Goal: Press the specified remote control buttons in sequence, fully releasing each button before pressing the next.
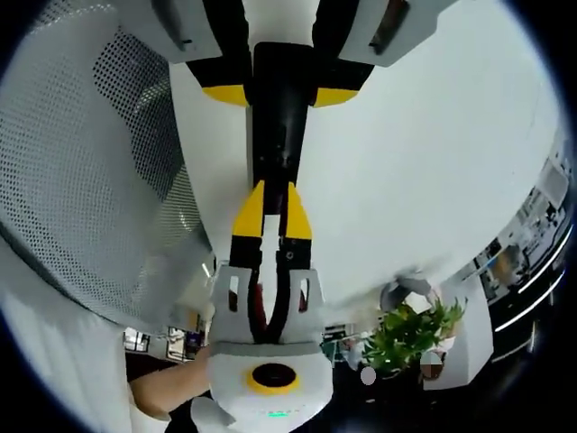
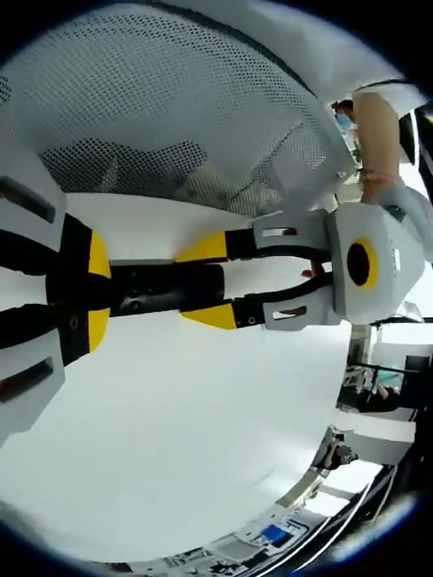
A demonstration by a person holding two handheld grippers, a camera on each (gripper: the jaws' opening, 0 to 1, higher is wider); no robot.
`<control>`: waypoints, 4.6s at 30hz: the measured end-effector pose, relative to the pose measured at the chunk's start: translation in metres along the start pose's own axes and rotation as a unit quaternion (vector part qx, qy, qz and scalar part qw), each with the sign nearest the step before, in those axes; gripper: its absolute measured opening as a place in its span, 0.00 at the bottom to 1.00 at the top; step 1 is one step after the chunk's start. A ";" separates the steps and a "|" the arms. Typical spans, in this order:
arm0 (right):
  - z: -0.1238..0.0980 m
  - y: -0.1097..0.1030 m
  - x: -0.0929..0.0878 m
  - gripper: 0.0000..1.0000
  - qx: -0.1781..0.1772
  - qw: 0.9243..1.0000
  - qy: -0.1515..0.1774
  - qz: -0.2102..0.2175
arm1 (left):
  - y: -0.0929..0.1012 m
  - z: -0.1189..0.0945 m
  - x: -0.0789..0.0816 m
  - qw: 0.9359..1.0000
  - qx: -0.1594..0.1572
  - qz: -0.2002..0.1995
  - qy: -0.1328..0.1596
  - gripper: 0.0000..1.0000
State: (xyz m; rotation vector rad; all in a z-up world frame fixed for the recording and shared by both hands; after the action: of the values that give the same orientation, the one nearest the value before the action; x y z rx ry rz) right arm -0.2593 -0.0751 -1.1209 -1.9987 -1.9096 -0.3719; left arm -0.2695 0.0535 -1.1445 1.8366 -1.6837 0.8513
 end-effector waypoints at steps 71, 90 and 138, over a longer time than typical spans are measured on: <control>0.003 -0.003 0.003 0.00 -0.020 0.999 0.049 0.006 | 0.005 0.006 -0.003 0.997 0.024 -0.040 0.063 0.25; -0.001 -0.001 -0.007 0.00 -0.007 0.997 0.059 0.039 | 0.006 0.005 -0.004 0.996 0.023 -0.038 0.071 0.25; -0.005 0.004 -0.011 0.00 -0.007 0.999 0.024 0.047 | 0.005 0.006 -0.005 0.996 0.025 -0.048 0.075 0.25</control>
State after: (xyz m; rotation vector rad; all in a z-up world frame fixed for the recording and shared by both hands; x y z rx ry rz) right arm -0.2555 -0.0869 -1.1211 -2.0602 -1.7811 -0.4059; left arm -0.2745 0.0524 -1.1526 1.8213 -1.4832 0.9740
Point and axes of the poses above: the point that each gripper's makers call its tool centre point, and the gripper's own axes: z roughly forward along the fingers, y roughly to its right, x roughly out of its top, the point moved 7 cm from there along -z, roughly backward along the fingers, and after that the axes turned 2 degrees about z, right-handed, at the moved point
